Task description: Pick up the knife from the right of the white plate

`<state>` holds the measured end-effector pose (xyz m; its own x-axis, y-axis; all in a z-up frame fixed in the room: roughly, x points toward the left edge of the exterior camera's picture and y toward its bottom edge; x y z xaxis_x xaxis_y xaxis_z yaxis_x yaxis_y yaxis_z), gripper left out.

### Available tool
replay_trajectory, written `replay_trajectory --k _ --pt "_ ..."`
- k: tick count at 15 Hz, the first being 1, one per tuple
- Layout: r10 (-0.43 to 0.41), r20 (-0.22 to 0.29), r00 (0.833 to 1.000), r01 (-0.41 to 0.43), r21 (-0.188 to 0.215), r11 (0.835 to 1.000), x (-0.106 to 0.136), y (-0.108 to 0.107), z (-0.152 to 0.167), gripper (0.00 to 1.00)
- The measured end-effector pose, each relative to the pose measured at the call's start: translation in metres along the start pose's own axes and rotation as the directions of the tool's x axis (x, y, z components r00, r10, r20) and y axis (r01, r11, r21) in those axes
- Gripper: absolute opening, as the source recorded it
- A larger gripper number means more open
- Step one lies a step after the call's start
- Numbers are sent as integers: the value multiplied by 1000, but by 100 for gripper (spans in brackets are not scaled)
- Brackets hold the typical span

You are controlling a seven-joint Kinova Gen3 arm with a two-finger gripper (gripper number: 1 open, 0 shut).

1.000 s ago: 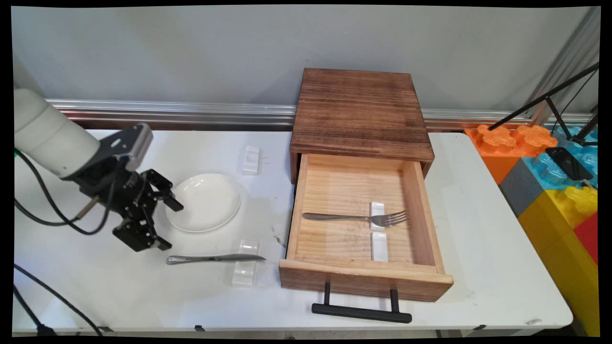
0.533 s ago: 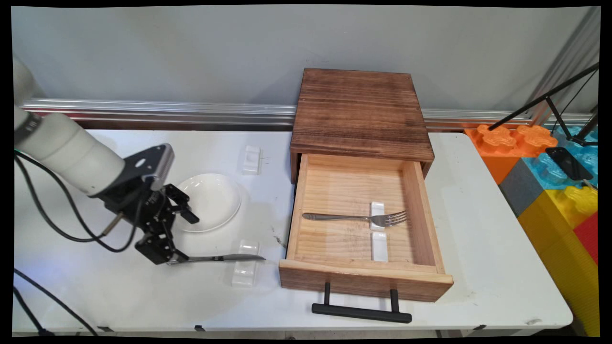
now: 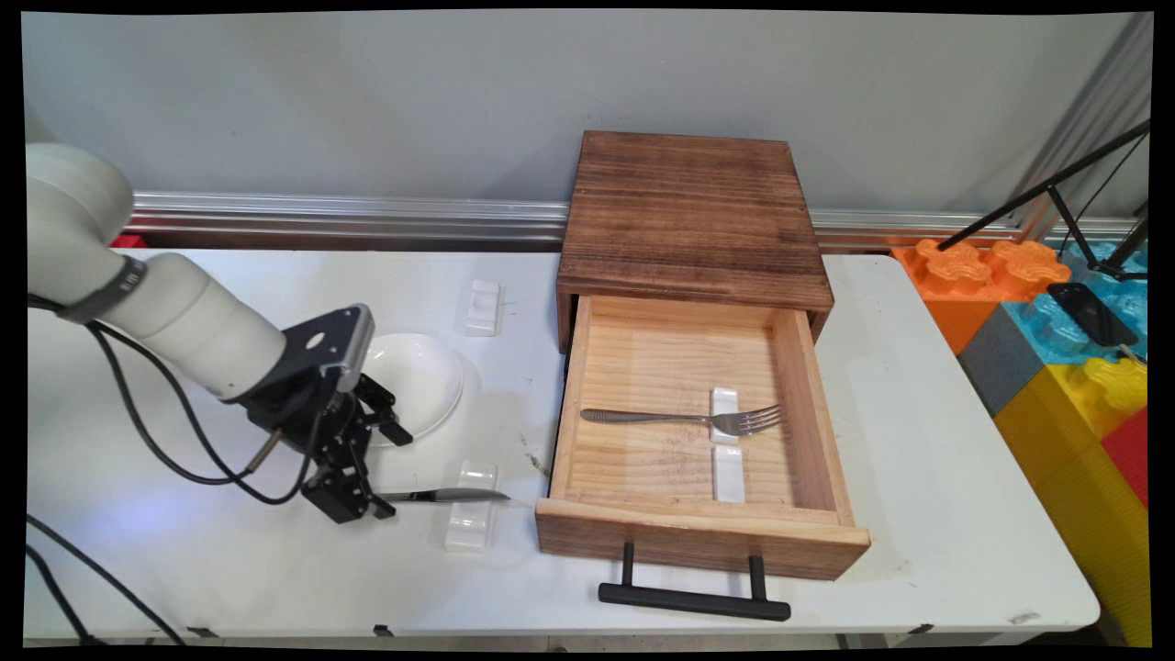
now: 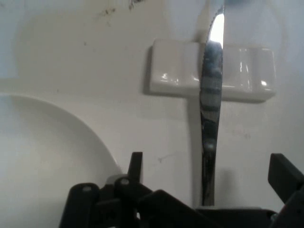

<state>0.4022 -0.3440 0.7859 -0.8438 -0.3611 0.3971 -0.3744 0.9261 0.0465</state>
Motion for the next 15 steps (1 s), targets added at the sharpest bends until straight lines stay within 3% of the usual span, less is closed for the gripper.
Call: replay_trajectory --k 15 --pt "5 3 1000 -5 -1 1000 6 -3 32 100"
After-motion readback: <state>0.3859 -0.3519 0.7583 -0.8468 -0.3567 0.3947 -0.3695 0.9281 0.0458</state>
